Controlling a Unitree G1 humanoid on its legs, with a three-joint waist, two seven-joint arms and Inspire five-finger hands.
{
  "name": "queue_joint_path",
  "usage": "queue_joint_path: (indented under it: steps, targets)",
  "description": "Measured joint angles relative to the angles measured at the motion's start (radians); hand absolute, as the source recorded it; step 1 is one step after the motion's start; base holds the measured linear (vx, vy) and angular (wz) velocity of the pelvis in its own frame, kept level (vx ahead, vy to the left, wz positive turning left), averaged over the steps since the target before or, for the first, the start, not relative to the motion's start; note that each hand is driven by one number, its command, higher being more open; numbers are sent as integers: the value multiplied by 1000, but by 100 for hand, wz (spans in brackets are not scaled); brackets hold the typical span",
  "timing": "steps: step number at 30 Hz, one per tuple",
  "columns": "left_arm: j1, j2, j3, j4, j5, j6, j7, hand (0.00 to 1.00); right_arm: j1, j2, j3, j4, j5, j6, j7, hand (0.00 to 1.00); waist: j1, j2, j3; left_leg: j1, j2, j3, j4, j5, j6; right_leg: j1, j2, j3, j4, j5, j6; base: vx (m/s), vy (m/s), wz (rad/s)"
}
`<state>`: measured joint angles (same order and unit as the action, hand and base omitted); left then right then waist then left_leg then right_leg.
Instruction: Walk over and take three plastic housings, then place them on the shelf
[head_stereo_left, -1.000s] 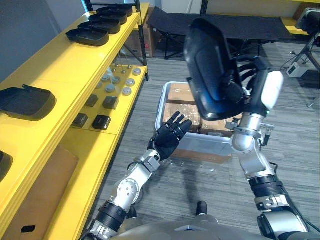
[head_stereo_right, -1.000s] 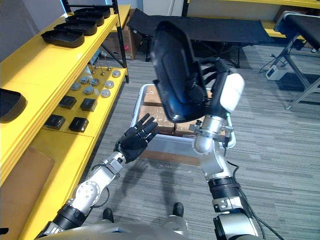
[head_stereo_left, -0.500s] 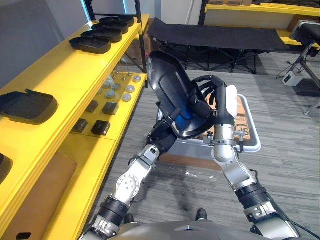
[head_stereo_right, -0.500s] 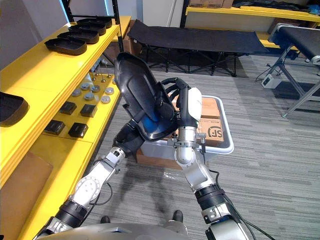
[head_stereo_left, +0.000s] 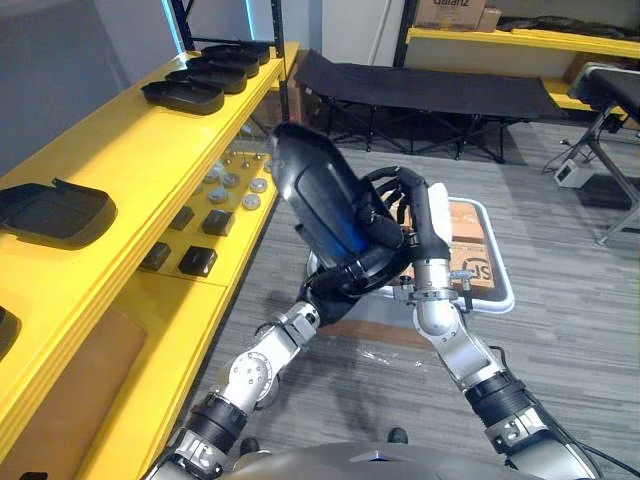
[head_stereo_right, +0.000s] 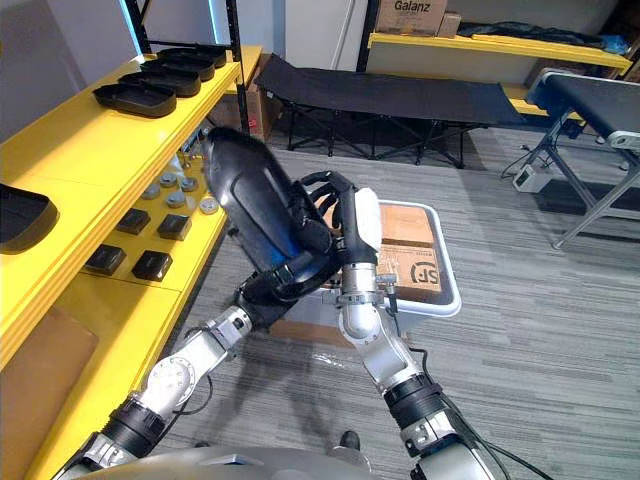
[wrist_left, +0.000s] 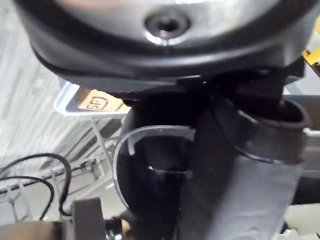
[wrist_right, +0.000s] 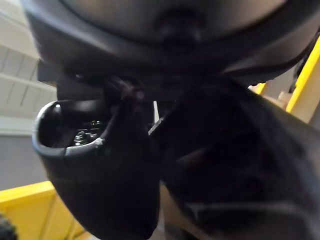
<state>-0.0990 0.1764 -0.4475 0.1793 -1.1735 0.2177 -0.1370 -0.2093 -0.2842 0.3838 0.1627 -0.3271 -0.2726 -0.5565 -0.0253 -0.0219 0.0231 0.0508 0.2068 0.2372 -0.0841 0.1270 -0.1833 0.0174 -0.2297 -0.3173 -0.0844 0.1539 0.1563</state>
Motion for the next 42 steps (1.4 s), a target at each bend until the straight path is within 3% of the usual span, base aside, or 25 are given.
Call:
queue_joint_path:
  steps: [12, 22, 23, 29, 34, 42]
  targets:
    - [-1, -1, -51, 21, -11, -51, 111, 0, -1, 4, 43, -1, 21, 0, 20, 0, 2, -3, -2, 10, 15, 1, 0, -10, -10, 4, 14, -1, 0, -8, -12, 0, 0, 0]
    - [-1, -2, -73, 34, -5, -130, 114, 0, -3, 20, 48, -1, 22, 0, 11, 0, 5, -3, -2, 11, 16, 4, 1, -10, -9, 5, 15, -3, 0, -7, -11, 0, 0, 0]
    - [-1, -2, -72, 34, 1, -139, 115, 0, -2, 27, 48, -2, 22, 0, 6, 100, 5, -2, -2, 13, 16, 6, 1, -10, -9, 5, 16, -3, 0, -7, -11, 0, 0, 0]
    - [2, -75, 22, -1, 185, -225, 190, 0, 49, 70, 65, -3, 83, -22, -2, 100, 10, -1, -2, 18, 15, 13, 1, -12, -9, 7, 17, -1, 5, -8, -11, 0, 0, -1]
    - [32, -90, 77, -77, 547, -268, 312, 0, 69, 104, 65, -18, 107, -25, -17, 100, 23, 2, -1, 30, 15, 17, 1, -27, -16, 13, 17, 4, 5, -16, -20, 1, 3, -4]
    - [33, -101, 199, -113, 837, -341, 454, 0, 118, 104, 58, -18, 102, -6, -23, 100, 24, 6, 0, 30, 15, 17, 1, -31, -11, 13, 17, 2, 5, -16, -16, 0, 0, 0]
